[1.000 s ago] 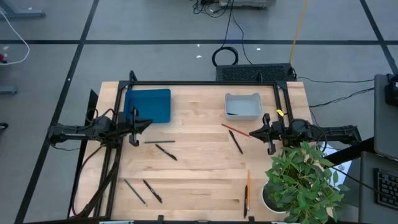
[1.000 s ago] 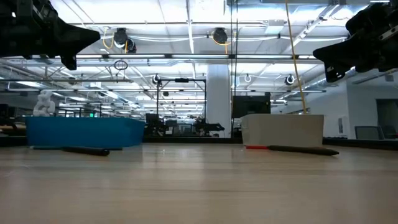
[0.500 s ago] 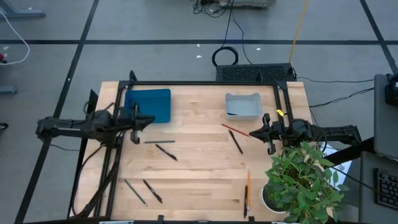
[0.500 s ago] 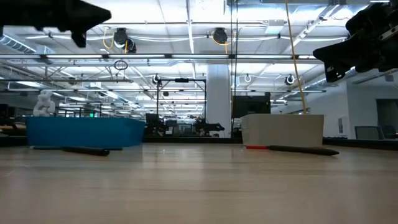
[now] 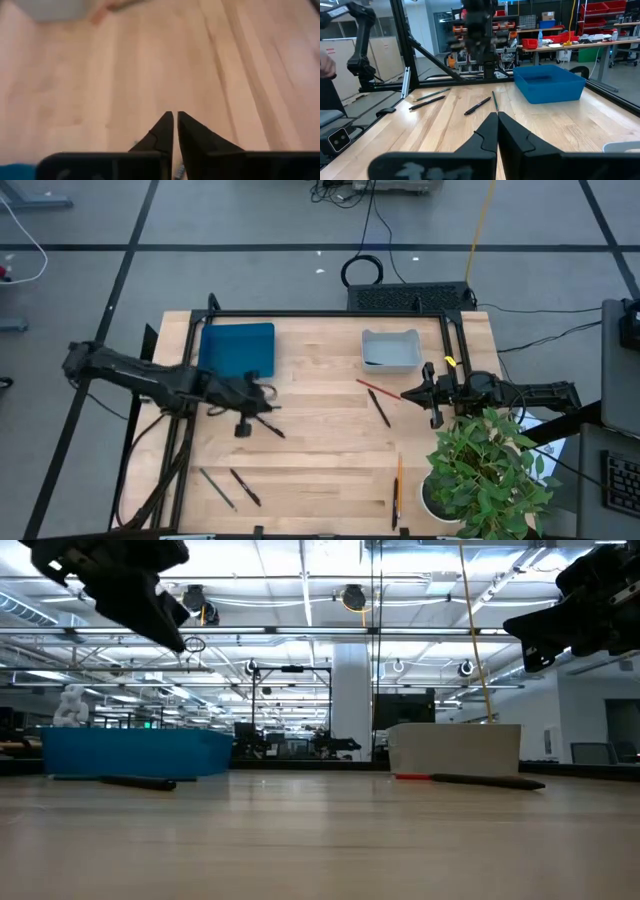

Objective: Sort pens & pencils
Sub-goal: Put the black pen into the blue bin

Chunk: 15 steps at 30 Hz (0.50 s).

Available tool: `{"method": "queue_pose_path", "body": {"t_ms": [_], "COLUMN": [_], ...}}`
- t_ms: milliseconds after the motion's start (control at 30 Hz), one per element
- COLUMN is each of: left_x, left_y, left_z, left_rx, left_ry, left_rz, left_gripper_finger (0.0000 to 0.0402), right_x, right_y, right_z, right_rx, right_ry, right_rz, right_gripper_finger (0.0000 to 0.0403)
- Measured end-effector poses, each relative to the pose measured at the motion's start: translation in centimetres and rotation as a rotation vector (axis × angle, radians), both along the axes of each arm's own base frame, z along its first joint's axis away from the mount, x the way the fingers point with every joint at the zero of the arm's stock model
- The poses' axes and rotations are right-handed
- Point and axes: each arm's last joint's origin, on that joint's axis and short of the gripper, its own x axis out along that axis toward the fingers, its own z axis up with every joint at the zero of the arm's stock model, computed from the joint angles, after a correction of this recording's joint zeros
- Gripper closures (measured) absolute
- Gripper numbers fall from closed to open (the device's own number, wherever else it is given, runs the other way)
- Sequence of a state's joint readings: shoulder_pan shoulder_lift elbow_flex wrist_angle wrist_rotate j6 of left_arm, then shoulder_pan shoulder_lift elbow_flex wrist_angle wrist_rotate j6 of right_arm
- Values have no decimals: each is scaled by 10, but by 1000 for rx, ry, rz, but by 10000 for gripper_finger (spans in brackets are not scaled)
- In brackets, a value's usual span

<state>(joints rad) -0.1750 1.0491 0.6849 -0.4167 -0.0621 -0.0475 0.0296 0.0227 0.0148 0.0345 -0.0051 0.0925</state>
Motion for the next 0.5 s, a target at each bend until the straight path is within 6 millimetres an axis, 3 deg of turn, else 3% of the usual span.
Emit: {"method": "queue_pose_path", "body": {"t_ms": [267,400,500], "left_x": [34,41,43], "left_y": [-29,-33,-33], "left_z": [-29,-49,-64], "left_rx": [18,67,146], "left_ry": [245,413,515], "left_rz": [-64,-75,-68], "left_gripper_finger": [228,165,140], "right_x": [0,0,0], "right_y": [0,0,0], "right_z": [0,0,0], "right_rx": [0,0,0], "right_ry": [0,0,0], "right_rz": [0,0,0], "right_gripper_finger": [403,403,403]}}
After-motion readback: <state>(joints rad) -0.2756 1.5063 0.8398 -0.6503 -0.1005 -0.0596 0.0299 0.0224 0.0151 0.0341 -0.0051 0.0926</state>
